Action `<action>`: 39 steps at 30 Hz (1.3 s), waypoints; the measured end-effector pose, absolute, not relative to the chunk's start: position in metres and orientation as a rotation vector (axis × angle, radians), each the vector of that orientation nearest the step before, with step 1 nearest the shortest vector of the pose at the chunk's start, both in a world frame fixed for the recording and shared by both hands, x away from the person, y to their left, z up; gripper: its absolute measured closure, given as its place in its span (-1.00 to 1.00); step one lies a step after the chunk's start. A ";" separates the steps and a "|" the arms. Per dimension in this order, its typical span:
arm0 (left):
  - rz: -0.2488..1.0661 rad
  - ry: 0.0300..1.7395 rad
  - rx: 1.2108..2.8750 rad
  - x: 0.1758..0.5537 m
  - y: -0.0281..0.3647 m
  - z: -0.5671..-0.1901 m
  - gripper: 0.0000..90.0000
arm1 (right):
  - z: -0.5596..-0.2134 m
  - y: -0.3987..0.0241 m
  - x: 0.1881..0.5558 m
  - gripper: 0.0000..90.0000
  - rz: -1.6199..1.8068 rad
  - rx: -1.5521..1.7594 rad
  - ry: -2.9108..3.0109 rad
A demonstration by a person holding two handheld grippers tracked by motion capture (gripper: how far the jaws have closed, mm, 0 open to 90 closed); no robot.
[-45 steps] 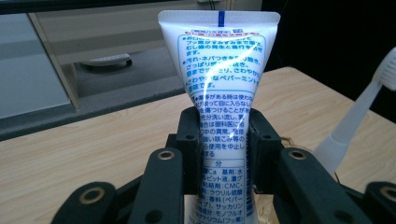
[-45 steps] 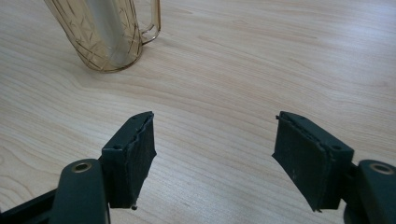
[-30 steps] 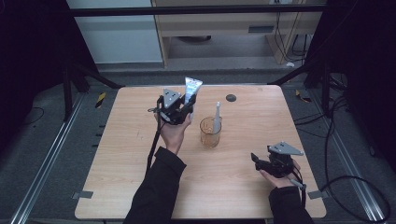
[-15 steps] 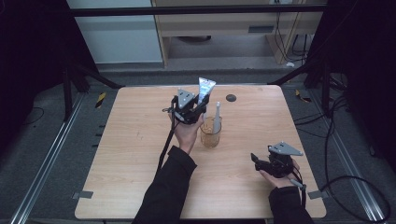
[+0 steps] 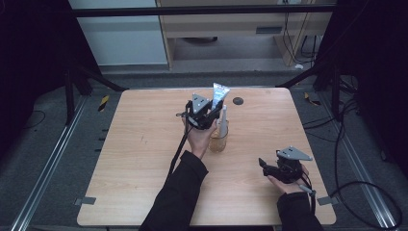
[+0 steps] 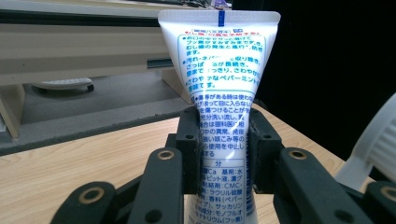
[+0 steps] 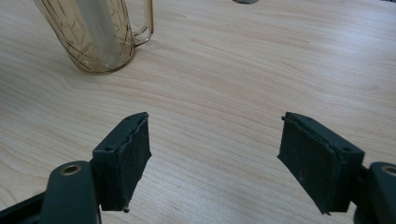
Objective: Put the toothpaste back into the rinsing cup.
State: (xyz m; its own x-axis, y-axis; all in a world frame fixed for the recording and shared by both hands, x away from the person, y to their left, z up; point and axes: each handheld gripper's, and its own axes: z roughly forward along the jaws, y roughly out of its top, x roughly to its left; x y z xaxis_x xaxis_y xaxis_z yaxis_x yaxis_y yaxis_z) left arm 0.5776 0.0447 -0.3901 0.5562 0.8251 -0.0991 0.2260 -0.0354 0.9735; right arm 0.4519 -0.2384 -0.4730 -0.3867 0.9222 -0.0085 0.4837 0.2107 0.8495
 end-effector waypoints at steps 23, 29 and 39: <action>0.582 0.920 1.619 0.576 0.042 -0.417 0.53 | -0.474 -0.239 0.452 -0.46 1.082 1.302 1.966; 0.586 0.917 1.637 0.574 0.042 -0.424 0.52 | -0.474 -0.239 0.453 -0.47 1.081 1.306 1.968; 0.579 0.924 1.692 0.571 0.044 -0.428 0.48 | -0.474 -0.239 0.453 -0.48 1.076 1.304 1.971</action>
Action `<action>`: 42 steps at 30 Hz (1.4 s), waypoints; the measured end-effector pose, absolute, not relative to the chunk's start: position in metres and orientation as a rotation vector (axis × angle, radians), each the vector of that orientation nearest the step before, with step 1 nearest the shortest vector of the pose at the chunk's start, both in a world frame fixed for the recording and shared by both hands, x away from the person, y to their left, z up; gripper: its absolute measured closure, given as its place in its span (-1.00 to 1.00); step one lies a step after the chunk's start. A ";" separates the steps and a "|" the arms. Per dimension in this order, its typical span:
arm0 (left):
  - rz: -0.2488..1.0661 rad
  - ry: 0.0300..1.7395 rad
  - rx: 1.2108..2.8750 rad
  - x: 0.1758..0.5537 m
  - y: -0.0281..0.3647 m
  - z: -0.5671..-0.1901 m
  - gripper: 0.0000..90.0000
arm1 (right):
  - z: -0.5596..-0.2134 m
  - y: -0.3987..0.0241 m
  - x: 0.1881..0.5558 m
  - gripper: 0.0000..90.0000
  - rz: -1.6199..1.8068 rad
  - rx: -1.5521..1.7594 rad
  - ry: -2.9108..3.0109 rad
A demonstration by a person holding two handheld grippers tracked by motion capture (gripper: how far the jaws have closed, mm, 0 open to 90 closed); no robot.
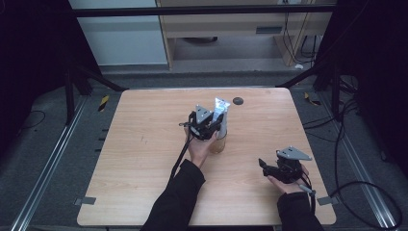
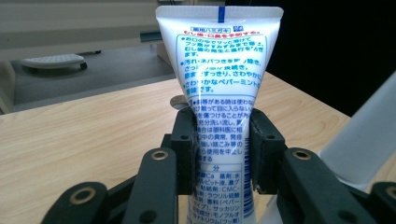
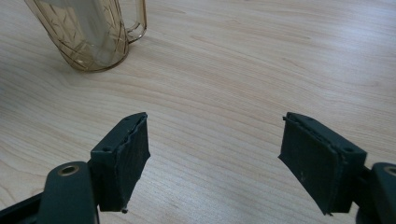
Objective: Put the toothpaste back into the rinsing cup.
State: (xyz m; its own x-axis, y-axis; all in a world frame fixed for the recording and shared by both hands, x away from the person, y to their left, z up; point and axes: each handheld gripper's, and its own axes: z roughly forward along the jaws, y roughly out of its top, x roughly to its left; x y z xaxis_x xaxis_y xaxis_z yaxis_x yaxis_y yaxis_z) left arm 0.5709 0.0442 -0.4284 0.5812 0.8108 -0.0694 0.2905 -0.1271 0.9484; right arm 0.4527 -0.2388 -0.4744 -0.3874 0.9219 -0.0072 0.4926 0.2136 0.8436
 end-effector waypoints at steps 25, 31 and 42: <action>0.601 0.959 1.849 0.557 0.058 -0.439 0.31 | -0.474 -0.238 0.452 -0.48 1.070 1.300 1.976; 0.590 0.970 1.861 0.556 0.062 -0.437 0.30 | -0.474 -0.238 0.452 -0.48 1.072 1.302 1.975; 0.578 0.992 1.889 0.556 0.064 -0.432 0.30 | -0.474 -0.238 0.452 -0.47 1.075 1.306 1.975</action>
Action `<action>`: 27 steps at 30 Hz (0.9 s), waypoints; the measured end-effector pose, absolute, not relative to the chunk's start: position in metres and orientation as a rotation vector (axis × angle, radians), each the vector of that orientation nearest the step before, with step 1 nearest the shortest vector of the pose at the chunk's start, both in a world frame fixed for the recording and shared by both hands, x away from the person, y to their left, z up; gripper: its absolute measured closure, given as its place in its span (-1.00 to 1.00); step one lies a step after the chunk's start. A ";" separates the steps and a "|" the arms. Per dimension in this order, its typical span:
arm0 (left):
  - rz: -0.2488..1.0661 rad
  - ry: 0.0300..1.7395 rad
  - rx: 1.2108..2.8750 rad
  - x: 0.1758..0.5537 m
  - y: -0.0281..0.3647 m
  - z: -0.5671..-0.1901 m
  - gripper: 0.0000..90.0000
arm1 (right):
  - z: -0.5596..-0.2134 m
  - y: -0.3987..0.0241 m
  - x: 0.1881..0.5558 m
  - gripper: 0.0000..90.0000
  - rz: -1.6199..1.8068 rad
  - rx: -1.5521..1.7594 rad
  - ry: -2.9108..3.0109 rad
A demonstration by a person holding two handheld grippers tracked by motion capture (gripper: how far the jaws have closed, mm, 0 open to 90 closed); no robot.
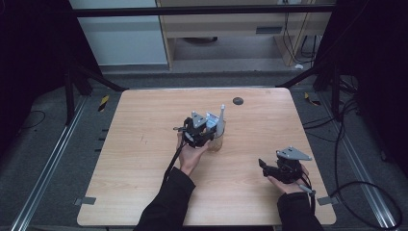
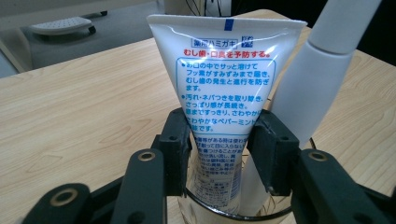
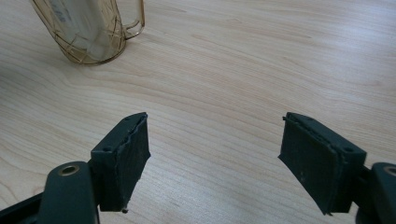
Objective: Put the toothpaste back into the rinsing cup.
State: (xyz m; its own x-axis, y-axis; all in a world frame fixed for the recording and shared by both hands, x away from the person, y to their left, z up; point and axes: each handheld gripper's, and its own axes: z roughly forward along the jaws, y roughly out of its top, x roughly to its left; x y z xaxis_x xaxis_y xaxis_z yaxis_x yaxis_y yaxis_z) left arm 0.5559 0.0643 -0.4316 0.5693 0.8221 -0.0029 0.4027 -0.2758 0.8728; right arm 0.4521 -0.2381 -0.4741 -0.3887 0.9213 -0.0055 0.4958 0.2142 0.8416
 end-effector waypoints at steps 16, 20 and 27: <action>0.587 0.956 1.892 0.537 0.087 -0.406 0.19 | -0.473 -0.238 0.451 -0.47 1.074 1.304 1.973; 0.601 0.953 1.938 0.527 0.100 -0.402 0.18 | -0.472 -0.238 0.450 -0.47 1.076 1.307 1.970; 0.693 0.912 1.989 0.508 0.130 -0.393 0.08 | -0.471 -0.239 0.448 -0.48 1.081 1.303 1.962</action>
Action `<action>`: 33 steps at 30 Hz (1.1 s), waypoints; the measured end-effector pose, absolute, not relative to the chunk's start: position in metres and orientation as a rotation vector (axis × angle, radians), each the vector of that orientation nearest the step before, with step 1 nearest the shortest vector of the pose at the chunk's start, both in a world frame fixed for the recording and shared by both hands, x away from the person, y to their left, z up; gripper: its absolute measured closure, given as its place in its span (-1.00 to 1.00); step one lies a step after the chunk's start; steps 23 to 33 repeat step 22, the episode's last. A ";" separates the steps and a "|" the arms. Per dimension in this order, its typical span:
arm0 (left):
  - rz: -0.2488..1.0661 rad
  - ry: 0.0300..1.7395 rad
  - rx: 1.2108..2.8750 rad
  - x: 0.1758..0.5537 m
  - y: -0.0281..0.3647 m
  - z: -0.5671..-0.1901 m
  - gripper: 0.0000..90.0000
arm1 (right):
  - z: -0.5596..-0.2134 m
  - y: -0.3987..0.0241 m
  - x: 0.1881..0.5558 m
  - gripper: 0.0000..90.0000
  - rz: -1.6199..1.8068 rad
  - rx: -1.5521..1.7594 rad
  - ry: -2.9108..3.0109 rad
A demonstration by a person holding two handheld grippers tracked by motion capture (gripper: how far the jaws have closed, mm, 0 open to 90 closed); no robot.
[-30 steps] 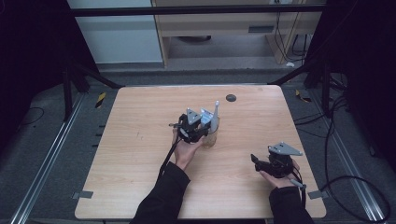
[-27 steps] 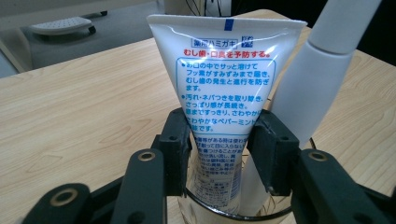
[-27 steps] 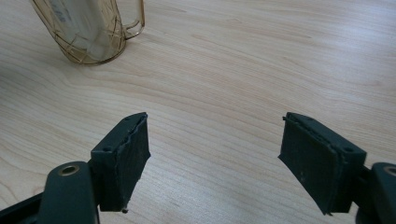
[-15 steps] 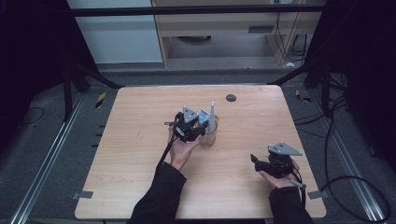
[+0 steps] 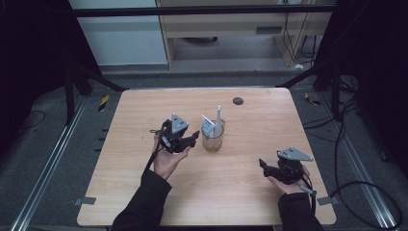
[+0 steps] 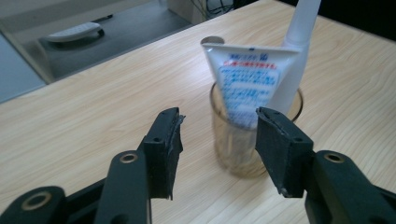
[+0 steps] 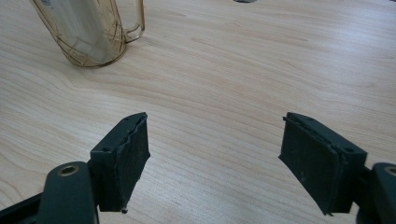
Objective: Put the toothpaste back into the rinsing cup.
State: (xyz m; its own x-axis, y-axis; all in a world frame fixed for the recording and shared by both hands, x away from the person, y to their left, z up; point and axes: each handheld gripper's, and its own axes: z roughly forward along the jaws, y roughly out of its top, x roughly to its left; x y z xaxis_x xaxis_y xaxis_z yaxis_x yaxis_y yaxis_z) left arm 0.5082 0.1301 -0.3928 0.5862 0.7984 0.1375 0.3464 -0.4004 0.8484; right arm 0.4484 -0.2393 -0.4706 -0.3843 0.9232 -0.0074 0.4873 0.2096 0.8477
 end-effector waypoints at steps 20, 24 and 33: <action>0.670 1.154 1.930 0.460 0.251 -0.453 -0.16 | -0.474 -0.242 0.448 -0.54 1.061 1.333 1.964; 0.678 1.178 1.927 0.460 0.258 -0.456 -0.19 | -0.474 -0.242 0.448 -0.55 1.056 1.331 1.966; 0.678 1.178 1.927 0.460 0.258 -0.456 -0.19 | -0.474 -0.242 0.448 -0.55 1.056 1.331 1.966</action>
